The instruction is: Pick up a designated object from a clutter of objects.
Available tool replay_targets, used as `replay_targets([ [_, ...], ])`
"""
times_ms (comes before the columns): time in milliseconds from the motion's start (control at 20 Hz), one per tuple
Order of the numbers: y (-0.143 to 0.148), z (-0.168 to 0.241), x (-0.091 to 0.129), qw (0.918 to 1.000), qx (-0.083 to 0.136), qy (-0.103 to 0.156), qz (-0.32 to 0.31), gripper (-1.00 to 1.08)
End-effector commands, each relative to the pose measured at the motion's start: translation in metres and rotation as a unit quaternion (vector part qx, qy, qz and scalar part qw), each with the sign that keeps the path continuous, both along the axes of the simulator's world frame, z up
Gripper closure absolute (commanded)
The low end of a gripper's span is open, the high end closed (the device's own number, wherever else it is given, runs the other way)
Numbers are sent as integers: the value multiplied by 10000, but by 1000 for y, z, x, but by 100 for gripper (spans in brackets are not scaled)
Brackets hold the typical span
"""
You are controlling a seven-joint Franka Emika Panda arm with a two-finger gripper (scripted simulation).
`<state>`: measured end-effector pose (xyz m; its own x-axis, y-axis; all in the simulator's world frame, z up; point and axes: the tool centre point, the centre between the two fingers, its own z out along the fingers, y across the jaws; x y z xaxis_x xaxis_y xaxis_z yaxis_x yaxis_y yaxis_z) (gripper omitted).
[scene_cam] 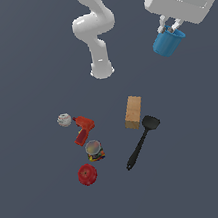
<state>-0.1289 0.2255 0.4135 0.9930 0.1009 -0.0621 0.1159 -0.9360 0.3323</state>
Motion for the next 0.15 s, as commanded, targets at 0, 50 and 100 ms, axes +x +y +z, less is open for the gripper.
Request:
replay_targets([
  [0,0,1,1,10000,2,-6,-2,108],
  [50,0,0,1,10000,2,-6,-2,108],
  [100,0,0,1,10000,2,-6,-2,108],
])
